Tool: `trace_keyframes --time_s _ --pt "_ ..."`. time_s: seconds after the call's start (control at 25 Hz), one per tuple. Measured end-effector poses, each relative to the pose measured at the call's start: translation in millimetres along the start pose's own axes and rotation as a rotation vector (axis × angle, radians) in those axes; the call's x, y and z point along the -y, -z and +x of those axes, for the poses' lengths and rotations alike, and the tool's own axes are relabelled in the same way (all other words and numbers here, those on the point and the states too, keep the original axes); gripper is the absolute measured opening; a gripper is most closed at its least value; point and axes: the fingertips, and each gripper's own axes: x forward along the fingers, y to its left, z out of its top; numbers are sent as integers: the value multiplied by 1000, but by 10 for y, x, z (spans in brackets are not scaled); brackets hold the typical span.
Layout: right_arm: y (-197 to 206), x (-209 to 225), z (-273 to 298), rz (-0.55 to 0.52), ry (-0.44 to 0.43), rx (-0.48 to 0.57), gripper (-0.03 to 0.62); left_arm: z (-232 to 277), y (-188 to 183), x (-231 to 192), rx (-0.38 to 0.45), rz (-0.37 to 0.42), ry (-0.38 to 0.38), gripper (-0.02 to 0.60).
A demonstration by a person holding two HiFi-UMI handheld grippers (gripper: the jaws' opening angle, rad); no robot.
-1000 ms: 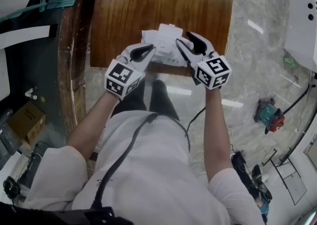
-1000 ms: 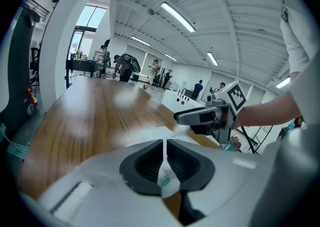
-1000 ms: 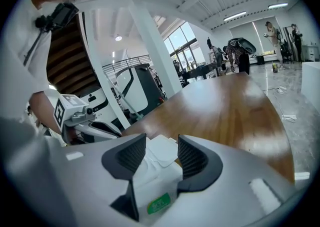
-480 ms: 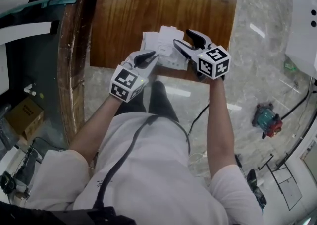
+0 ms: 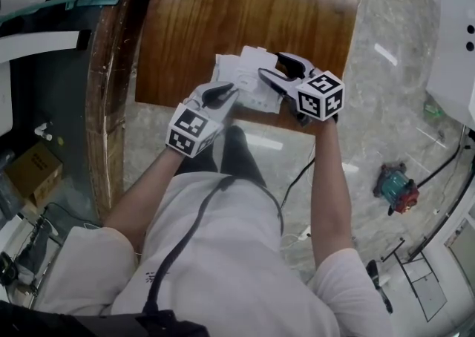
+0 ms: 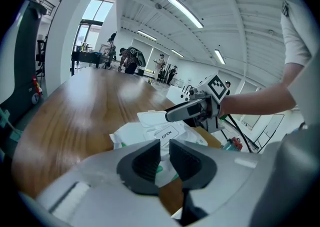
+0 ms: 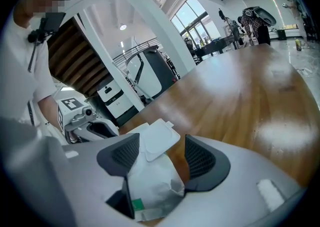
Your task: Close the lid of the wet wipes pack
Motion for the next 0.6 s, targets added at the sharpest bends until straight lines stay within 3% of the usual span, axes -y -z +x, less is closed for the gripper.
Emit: trace_keyframes --time_s 0.6 --pt "-298 -284 -154 -58 -75 91 279 18 25 -11 -15 -17 -1 64"
